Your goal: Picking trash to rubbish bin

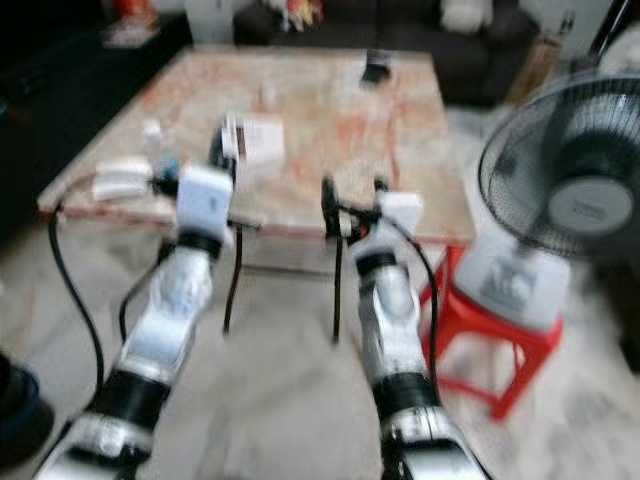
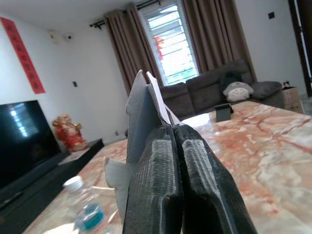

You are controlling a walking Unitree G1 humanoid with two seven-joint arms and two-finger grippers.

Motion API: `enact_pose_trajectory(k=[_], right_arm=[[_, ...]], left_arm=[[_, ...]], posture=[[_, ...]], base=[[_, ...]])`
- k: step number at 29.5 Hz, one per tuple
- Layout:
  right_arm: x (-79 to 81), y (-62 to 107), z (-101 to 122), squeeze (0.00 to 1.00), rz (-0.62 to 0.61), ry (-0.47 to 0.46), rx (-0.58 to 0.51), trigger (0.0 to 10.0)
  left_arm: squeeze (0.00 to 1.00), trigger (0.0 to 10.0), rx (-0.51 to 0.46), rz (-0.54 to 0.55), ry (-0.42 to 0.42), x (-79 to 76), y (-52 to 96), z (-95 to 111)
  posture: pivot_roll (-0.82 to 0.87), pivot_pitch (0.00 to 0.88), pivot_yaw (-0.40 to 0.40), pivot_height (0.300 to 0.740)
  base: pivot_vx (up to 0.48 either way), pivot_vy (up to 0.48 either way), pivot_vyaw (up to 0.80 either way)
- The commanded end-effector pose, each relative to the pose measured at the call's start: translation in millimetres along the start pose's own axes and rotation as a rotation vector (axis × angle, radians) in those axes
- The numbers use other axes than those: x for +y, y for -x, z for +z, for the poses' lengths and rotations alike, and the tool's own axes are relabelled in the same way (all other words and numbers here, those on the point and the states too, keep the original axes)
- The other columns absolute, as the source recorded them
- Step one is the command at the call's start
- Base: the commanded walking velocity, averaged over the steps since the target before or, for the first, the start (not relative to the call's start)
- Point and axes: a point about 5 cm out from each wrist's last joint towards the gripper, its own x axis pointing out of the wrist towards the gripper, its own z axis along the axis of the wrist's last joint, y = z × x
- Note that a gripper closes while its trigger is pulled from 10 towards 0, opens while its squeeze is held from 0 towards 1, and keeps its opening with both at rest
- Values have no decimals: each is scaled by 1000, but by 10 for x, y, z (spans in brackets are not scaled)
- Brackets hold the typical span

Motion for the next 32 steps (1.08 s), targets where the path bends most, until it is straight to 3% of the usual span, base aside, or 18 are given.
enact_pose_trajectory(k=[1, 14, 20, 23, 26, 29, 31, 32], right_arm=[[-40, 34, -32, 0, -11, 6, 18, 10000], [-58, 66, -78, 0, -13, 10, 42, 10000], [-81, 96, -130, 0, -13, 11, 68, 10000], [-155, 177, -257, 0, -33, 10, 137, 10000], [-188, 213, -314, 0, -46, -1, 170, 10000], [-295, 357, -488, 0, -75, -3, 268, 10000], [-347, 441, -567, 0, -91, -13, 313, 10000], [-411, 558, -667, 0, -108, -5, 375, 10000]], left_arm=[[0, 10000, -1, -3, 16, -33, 7, 9], [0, 10000, 11, -4, 15, -29, 24, -15], [0, 10000, 45, -19, 20, -44, 68, -88], [0, 10000, 147, -37, 40, -54, 193, -315], [0, 10000, 173, -34, 38, -46, 242, -389], [0, 10000, 283, -40, 32, -28, 405, -639], [0, 10000, 338, -28, 56, -6, 487, -749], [0, 10000, 412, 6, 88, 50, 589, -891]], posture=[[5, 71, 1, 740], [4, 78, 0, 740], [3, 81, -1, 740], [1, 83, -3, 740], [1, 83, -3, 740], [-4, 85, -4, 740], [-3, 86, -5, 740], [-4, 84, -6, 740]], base=[[-289, 0, 0], [-284, 0, 0], [0, 0, 0], [0, 0, 0], [0, 0, 0], [0, 0, 0], [0, 0, 0], [0, 0, 0]])
